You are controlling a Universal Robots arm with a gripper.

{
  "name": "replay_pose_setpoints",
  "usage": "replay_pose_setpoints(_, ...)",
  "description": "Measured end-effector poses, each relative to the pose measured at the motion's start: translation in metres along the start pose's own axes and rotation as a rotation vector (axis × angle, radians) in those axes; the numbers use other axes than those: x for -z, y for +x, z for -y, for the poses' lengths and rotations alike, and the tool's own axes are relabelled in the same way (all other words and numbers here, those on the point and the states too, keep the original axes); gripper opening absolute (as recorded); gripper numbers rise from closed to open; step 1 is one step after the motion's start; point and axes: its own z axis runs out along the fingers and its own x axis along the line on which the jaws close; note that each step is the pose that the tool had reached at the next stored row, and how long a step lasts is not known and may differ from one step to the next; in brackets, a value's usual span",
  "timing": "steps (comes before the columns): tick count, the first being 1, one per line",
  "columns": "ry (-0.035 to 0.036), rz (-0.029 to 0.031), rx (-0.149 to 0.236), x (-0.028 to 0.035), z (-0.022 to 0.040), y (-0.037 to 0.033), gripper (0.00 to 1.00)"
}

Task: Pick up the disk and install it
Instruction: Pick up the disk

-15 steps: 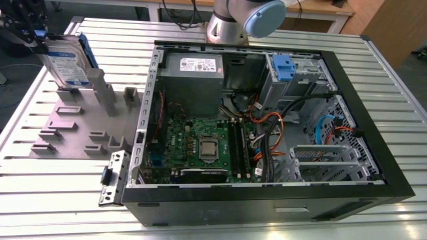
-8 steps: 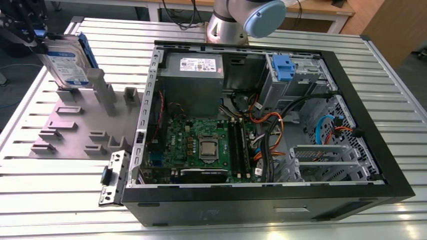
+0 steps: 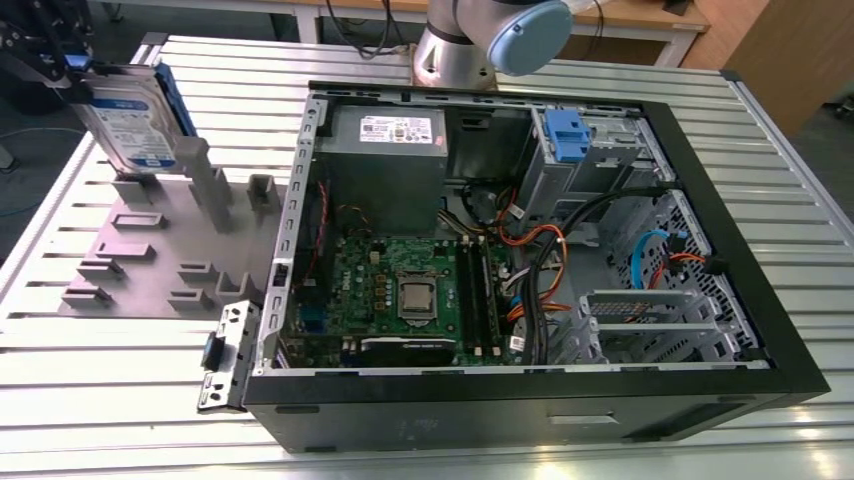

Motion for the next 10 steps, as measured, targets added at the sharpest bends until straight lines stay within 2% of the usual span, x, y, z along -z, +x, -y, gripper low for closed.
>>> replay_pose_setpoints(10,0.0001,0.0001,0.000,0.0085,-0.0001,-0.0003,0.36)
